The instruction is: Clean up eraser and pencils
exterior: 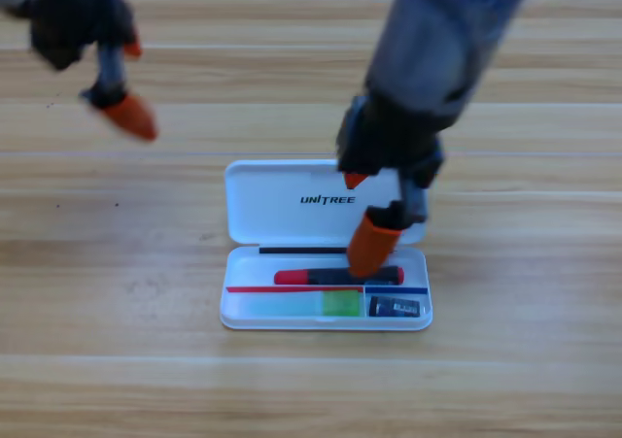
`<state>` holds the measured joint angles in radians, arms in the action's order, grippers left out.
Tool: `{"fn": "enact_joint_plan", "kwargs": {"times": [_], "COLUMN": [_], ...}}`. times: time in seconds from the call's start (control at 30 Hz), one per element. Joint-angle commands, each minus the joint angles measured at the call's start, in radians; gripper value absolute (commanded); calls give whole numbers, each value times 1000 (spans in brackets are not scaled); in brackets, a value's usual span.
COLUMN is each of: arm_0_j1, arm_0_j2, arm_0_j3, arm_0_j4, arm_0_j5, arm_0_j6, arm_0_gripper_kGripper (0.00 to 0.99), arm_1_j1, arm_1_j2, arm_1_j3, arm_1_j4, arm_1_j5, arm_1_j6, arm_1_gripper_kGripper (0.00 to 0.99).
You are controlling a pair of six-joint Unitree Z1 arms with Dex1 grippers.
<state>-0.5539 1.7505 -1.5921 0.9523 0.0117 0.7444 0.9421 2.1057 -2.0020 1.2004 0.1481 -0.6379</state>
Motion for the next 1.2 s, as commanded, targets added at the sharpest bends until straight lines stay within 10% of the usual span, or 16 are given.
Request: {"fn": "enact_joint_plan", "kwargs": {"times": [0.03,0.2,0.37,0.57,1.2], "arm_0_j1": [146,200,210,209,164], "arm_0_j2": [142,264,350,376,504], "arm_0_j3": [-22,-31,0,106,34], "arm_0_j4": [-138,-259,-357,-445,-187], "arm_0_j5": [-79,-217,-358,-478,-737], "arm_0_j6": [-16,-37,-51,-83,0], "arm_0_gripper_kGripper": [857,621,0,0,0], "arm_1_j1": [21,21,21,21,23], "arm_1_j2": [-297,-524,-633,-627,-601], "arm_1_j3": [198,447,586,629,637], "arm_1_j4": [-121,-367,-452,-456,-456], "arm_1_j5": [130,169,199,255,275], "arm_1_j6": [119,251,271,267,254], "arm_1_gripper_kGripper": [986,990,990,990,990]}}
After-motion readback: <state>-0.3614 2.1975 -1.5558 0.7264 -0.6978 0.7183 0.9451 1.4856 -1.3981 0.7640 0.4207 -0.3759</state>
